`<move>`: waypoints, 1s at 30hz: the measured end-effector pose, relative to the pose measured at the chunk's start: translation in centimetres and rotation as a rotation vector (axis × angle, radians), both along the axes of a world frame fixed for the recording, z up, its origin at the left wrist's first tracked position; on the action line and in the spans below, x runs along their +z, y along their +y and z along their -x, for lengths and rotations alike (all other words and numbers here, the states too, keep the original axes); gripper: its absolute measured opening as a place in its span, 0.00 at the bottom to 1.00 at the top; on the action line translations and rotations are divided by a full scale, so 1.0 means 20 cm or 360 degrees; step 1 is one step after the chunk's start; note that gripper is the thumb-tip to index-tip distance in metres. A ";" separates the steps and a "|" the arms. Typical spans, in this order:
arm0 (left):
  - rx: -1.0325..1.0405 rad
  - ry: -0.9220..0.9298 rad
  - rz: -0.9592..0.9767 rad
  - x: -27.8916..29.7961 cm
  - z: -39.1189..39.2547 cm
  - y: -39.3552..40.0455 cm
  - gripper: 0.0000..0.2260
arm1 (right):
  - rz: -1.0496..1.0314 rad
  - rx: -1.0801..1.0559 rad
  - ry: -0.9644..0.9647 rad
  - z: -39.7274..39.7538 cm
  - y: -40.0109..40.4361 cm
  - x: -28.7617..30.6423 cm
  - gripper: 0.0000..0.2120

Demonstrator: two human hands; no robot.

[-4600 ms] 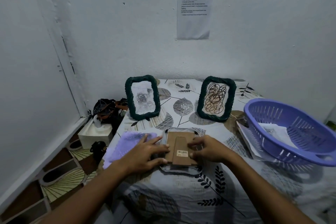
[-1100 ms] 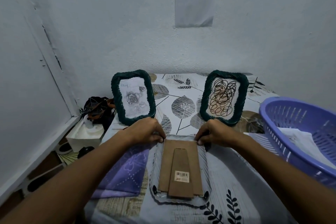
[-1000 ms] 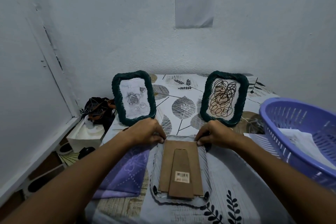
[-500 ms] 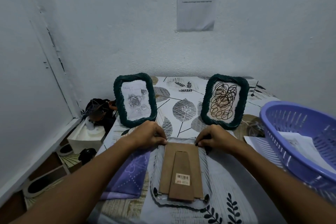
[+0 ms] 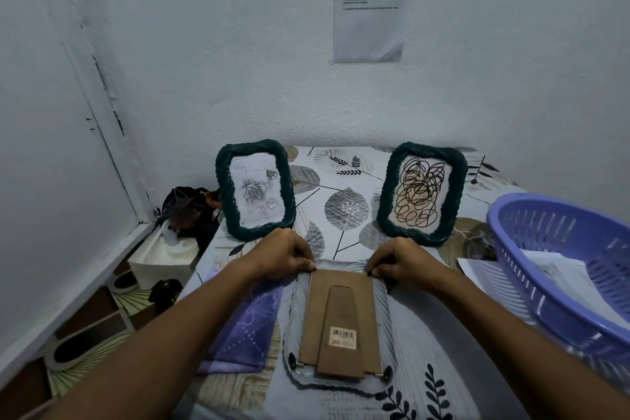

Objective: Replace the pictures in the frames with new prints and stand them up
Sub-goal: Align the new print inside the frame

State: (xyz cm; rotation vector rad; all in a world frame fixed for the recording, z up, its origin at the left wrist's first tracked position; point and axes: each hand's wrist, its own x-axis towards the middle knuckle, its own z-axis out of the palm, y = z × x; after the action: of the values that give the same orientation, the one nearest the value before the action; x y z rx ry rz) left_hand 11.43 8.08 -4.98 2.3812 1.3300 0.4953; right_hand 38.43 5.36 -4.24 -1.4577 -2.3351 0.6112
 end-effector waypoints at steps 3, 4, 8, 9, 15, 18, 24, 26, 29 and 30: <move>0.0017 0.0040 -0.0012 0.00 0.01 0.00 0.05 | -0.0030 -0.0006 -0.0006 0.01 -0.01 0.00 0.06; 0.0020 0.0047 -0.0033 -0.01 0.01 -0.01 0.06 | -0.0061 -0.0012 -0.0007 0.02 -0.03 0.00 0.06; 0.0156 -0.0007 -0.0203 -0.03 0.01 -0.12 0.18 | -0.0286 -0.0147 0.0017 0.04 -0.15 -0.04 0.10; 0.0194 -0.0067 -0.0231 -0.02 0.01 -0.17 0.20 | -0.0333 -0.0193 0.0044 0.04 -0.18 -0.04 0.10; 0.0112 -0.0253 -0.0119 -0.05 0.06 -0.55 0.31 | -0.0270 -0.0237 0.0163 0.04 -0.49 -0.02 0.11; 0.0113 -0.0247 -0.0132 -0.09 0.08 -0.71 0.38 | -0.0189 -0.0235 0.0172 0.05 -0.65 -0.03 0.12; 0.0240 -0.0214 -0.0315 -0.17 0.08 -0.91 0.48 | -0.0129 -0.0321 0.0215 0.10 -0.87 -0.09 0.20; 0.0256 -0.0219 -0.0349 -0.19 0.07 -0.93 0.47 | -0.0097 -0.0330 0.0196 0.12 -0.91 -0.11 0.24; 0.0260 -0.0198 -0.0352 -0.20 0.07 -0.93 0.46 | -0.0109 -0.0349 0.0121 0.13 -0.94 -0.14 0.28; 0.0260 -0.0210 -0.0358 -0.21 0.07 -0.93 0.46 | -0.0124 -0.0355 0.0118 0.13 -0.94 -0.14 0.27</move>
State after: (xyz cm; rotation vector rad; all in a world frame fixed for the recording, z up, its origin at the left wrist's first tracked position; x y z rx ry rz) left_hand 10.10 -10.52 -9.09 2.3746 1.4840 0.8756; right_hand 35.81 -13.52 -7.06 -1.6016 -2.0789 0.4989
